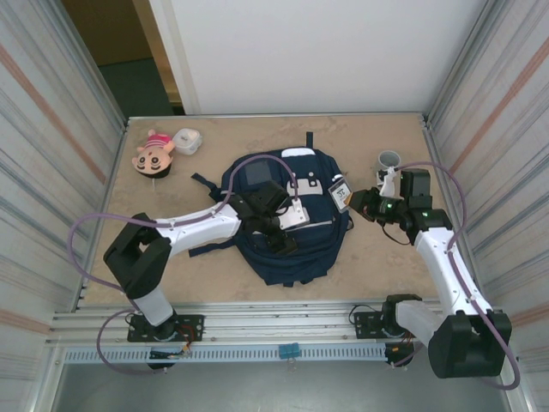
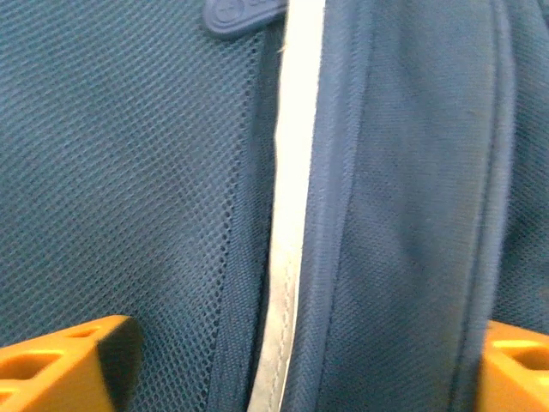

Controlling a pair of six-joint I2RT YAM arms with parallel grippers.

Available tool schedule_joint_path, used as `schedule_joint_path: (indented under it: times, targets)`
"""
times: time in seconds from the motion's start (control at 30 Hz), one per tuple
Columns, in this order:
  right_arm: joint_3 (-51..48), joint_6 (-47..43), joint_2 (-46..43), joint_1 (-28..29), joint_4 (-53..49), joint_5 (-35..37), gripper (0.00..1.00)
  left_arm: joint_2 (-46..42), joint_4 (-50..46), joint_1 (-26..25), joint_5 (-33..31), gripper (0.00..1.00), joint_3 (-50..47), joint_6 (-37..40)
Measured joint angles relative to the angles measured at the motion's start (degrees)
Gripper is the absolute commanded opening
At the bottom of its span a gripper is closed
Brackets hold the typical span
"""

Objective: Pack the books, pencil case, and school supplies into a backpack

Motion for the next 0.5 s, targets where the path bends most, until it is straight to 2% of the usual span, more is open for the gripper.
schedule_joint_path:
  times: [0.1,0.2,0.3,0.5]
  targets:
    - [-0.33,0.02,-0.37,-0.42,-0.17,-0.02,0.11,0.26,-0.09,-0.44,-0.11,0.33,0.28,0.52]
    - [-1.16,0.02,-1.42,-1.95,-0.55,-0.68,0.11,0.11,0.31,-0.87,-0.44,0.16,0.63,-0.52]
    - [-1.97,0.04,-2.89,-6.1,-1.22,-2.25,0.11,-1.36,1.62,-0.52,-1.36,0.06,0.63,-2.38]
    - [-4.35,0.07,-4.83,-16.48,-3.69,-5.46,0.12,-6.73,1.9,0.9,-1.77,0.02,3.26,-9.31]
